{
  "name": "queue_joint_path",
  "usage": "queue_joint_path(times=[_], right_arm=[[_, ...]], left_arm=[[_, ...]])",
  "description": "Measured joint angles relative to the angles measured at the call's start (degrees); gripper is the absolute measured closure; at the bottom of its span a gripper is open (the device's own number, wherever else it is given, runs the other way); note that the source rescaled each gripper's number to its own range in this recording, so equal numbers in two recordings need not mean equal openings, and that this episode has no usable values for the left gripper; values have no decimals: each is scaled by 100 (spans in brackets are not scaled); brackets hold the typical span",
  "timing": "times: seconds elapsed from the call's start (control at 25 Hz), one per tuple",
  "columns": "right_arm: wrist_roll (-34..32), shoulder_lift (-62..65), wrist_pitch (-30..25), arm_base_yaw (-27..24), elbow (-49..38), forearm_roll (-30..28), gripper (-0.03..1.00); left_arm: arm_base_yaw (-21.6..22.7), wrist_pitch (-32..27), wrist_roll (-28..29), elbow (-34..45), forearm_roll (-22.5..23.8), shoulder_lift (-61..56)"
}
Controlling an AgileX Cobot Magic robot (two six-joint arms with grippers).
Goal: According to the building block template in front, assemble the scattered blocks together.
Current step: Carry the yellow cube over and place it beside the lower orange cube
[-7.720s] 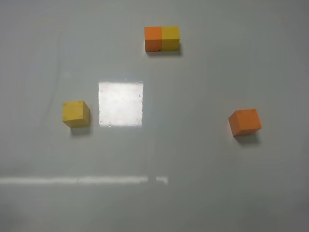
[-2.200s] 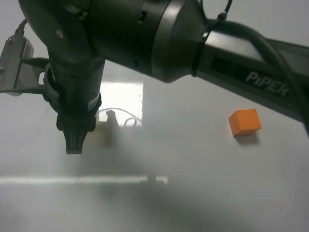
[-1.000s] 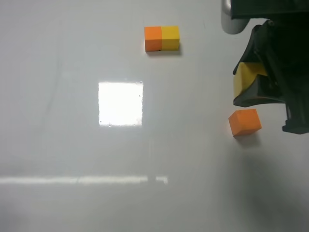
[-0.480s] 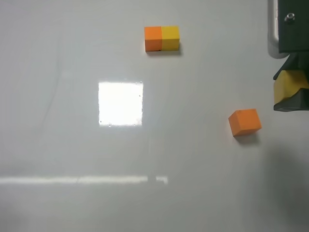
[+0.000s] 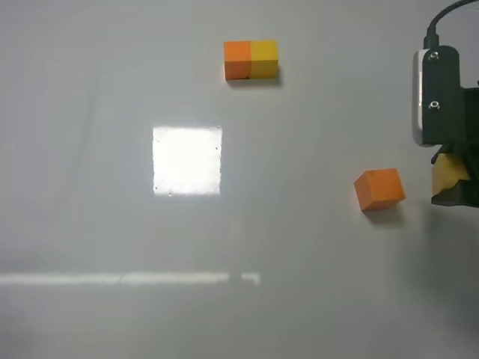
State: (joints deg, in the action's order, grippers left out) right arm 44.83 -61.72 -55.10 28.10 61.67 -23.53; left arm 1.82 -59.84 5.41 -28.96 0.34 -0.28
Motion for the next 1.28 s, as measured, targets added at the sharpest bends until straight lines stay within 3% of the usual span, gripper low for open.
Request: queue_joint_path(times=[0.36, 0.72, 1.28], right_arm=[[460, -63, 1093, -315, -508, 271, 97], [832, -558, 1245, -315, -512, 754, 97], [1078, -662, 1594, -315, -506, 1034, 97]], left_arm=[[0, 0, 0, 0, 0, 0], [0, 0, 0, 0, 0, 0], [0, 0, 0, 0, 0, 0]])
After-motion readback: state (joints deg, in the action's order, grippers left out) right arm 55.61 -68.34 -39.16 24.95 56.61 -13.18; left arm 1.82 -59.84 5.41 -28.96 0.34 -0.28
